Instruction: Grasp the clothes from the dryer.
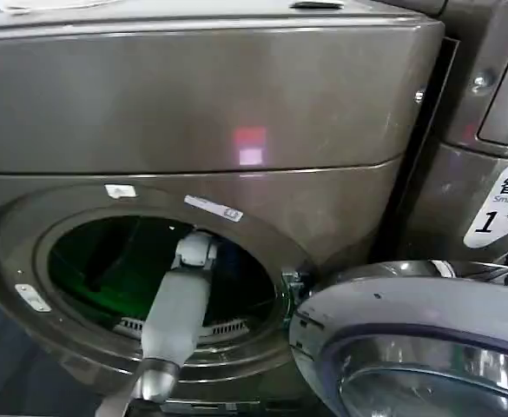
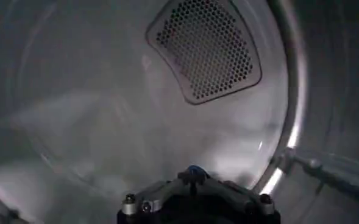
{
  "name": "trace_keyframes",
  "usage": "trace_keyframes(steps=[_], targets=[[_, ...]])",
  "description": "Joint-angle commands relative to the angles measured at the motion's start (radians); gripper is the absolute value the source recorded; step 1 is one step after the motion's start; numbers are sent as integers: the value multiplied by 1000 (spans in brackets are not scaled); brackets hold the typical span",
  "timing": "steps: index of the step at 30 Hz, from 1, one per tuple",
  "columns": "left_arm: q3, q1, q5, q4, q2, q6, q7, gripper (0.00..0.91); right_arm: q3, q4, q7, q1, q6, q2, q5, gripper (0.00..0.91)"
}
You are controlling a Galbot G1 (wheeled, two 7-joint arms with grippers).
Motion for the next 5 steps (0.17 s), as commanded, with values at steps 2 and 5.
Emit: trace_keyframes(steps=[2,5], targets=[[2,-4,-17,2,3,-8,-23,0,15,2,9,-3,-16,1,13,907],[1,-6,-17,3,4,-8,-19,0,18,2,15,-4,-19,0,14,907]])
